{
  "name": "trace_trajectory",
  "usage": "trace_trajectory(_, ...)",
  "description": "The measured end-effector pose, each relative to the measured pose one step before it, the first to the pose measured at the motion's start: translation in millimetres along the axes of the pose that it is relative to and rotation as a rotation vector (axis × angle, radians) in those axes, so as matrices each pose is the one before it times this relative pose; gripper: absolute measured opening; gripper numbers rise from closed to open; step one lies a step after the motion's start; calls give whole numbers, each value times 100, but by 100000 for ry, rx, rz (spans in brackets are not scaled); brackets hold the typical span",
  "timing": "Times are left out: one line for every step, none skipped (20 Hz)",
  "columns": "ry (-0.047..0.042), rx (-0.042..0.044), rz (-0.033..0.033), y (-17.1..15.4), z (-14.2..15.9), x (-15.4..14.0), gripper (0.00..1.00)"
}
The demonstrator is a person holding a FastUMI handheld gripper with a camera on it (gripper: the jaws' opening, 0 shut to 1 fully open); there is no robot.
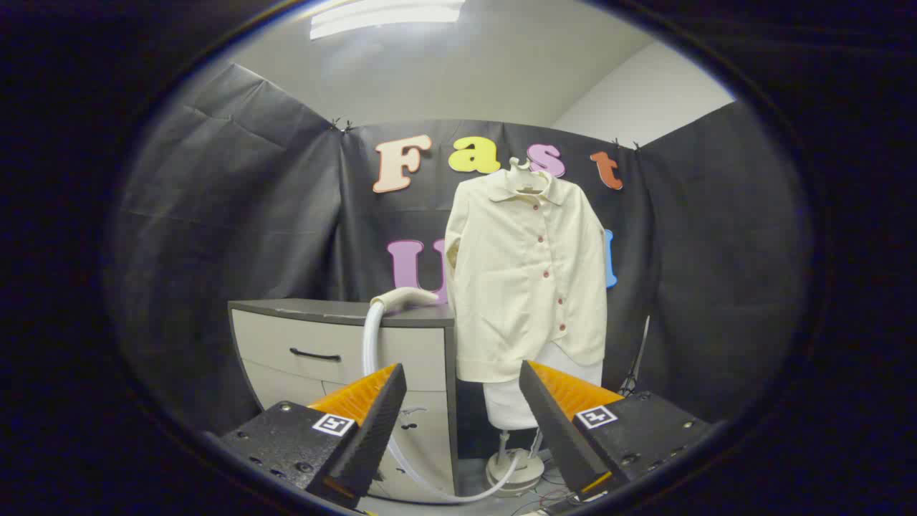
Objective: Iron the clothes twice with a garment steamer, once on the left side and once on the right side.
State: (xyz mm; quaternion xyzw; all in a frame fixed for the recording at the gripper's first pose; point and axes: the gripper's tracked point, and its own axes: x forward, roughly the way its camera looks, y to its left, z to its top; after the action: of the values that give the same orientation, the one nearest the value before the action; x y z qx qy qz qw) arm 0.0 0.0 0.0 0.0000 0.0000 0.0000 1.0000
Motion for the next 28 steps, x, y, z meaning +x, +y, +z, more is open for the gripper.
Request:
trace_trajectory(-502,-460,-66,162,-25,125,97)
trace_trajectory(-448,385,384,304,164,-26,97)
trace_trajectory(-958,661,-511,52,177,-37,97)
trace_trajectory(-1137,779,-570,-67,372,-105,97)
trace_trajectory(-1224,931,-653,-217,303,-67,97)
trace_trajectory(-864,1125,-472,-190,310,-69,97)
trace_trajectory(-794,1626,-864,-382,187,-66,97)
trace_trajectory(27,1085,-760,-374,106,-123,97)
trace_trajectory(202,1065,-1061,-529,7,-102,96)
trace_trajectory(51,919,-738,-405,19,-92,97)
trace_trajectory(-266,753,-201,-162,144,-108,96)
trace_trajectory(-225,233,-472,-302,182,-141,96)
trace_trajectory(-100,-144,-411,-254,-171,-94,96)
trace_trajectory(-180,-223,-111,-131,-28,-115,96)
trace_trajectory(-155,-207,-106,-101,-27,-120,96)
trace_trajectory(70,-297,-60,-65,12,-15,96)
trace_trajectory(379,-374,310,57,-205,-67,96)
trace_trajectory(325,-503,133,-30,-60,-18,96)
trace_trajectory(15,-558,-170,7,-66,102,96)
trace_trajectory(63,-143,-192,66,-16,219,96)
trace_trajectory(-31,380,263,171,88,109,96)
trace_trajectory(-25,702,588,295,101,219,96)
trace_trajectory(-45,663,259,236,43,365,96)
trace_trajectory(476,732,-221,177,57,440,96)
trace_trajectory(1170,724,-658,101,-258,545,96)
trace_trajectory(2152,759,333,333,-378,585,96)
trace_trajectory(1800,542,404,470,-173,600,96)
trace_trajectory(2249,395,-41,244,-203,725,96)
